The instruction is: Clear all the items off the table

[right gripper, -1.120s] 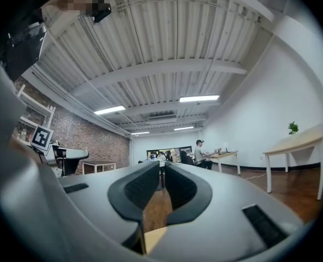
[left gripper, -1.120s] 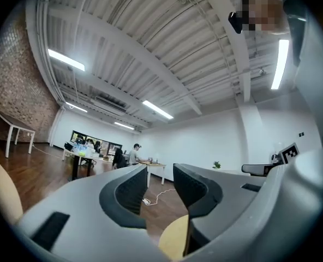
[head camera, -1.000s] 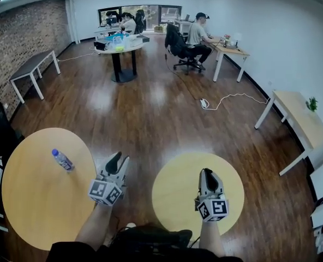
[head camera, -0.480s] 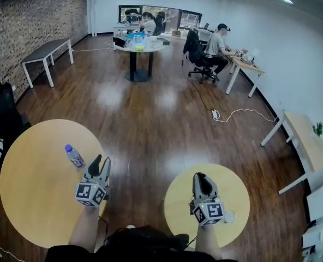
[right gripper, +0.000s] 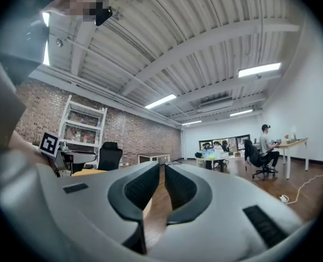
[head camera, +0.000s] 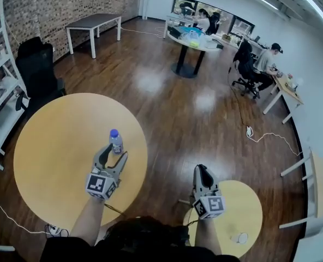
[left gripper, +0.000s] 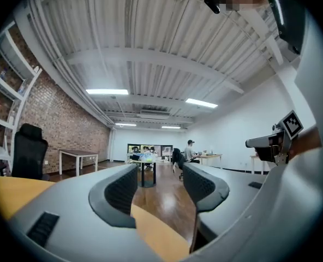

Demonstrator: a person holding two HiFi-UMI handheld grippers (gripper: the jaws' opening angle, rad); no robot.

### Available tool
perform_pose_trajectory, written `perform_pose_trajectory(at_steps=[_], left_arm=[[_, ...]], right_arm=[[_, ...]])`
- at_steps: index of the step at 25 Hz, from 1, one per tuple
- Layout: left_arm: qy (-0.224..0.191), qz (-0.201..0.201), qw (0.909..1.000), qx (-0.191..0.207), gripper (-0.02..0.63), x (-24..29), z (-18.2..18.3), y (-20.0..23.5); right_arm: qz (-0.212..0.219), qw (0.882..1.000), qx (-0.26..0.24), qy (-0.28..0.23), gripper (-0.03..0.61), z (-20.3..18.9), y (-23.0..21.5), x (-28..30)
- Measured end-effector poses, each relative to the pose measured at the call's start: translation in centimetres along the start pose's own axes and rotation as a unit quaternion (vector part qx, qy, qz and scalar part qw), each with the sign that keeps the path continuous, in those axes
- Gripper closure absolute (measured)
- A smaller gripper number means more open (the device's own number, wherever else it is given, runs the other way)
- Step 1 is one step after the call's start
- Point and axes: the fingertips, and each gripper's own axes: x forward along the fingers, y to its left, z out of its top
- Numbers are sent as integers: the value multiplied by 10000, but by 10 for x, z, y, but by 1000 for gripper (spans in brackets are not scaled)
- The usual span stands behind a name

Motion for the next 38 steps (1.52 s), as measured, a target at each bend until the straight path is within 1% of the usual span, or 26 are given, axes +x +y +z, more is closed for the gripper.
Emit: perform_pose_trajectory(at_steps=[2, 3, 4, 7, 9, 11, 12, 13, 15, 20, 22, 27, 32, 33, 34, 35, 38], left_arm=[[43, 315, 9995, -25, 350, -8, -4, 22], [64, 457, 9989, -36, 324, -11, -5, 32], [87, 584, 9982, -56, 308, -13, -6, 40], [211, 875, 9959, -93, 308, -12, -16, 55], [353, 950, 9948, -51, 306, -4, -28, 62], [619, 930, 9937, -55, 231, 6, -48, 66], [792, 917, 9926, -85, 228, 10, -60, 67], [959, 918, 9911, -115, 210, 14, -72, 68], [1201, 984, 9878, -125, 209, 18, -91, 72], [1410, 1407, 9799, 82, 209, 39, -117, 105], [1522, 1448, 9777, 3, 165, 44, -134, 111], [1731, 1522, 9728, -231, 164, 50, -170, 115], [1756, 1586, 9712, -268, 166, 55, -179, 121], [1741, 1599, 9714, -236, 184, 56, -178, 122], [1746, 1611, 9712, -198, 229, 57, -178, 122], [1775, 1611, 9707, -181, 247, 58, -179, 122], [1826, 1579, 9701, -264, 249, 59, -179, 121]], right_arm=[[373, 9993, 96, 15, 545, -4, 22, 24], [533, 9985, 121, 51, 545, -6, 30, 35], [651, 9977, 104, 128, 545, -10, 36, 44], [874, 9954, 86, 396, 545, -27, 40, 66], [1026, 9932, 196, 515, 545, -37, 39, 81], [1190, 9905, 230, 643, 545, -46, 37, 97], [1263, 9892, 215, 713, 545, -51, 36, 104], [1318, 9880, 200, 778, 545, -56, 33, 109], [1364, 9864, 215, 896, 545, -65, 26, 119], [1340, 9840, 385, 1112, 545, -86, 7, 146], [1331, 9823, 396, 1257, 545, -97, 2, 150], [1326, 9775, 407, 1587, 545, -118, -10, 155], [1358, 9753, 269, 1721, 545, -127, -13, 163], [1381, 9749, 266, 1728, 545, -128, -13, 164], [1407, 9745, 266, 1730, 545, -128, -13, 165], [1432, 9741, 267, 1732, 545, -129, -13, 165], [1443, 9737, 264, 1742, 545, -130, -11, 164]])
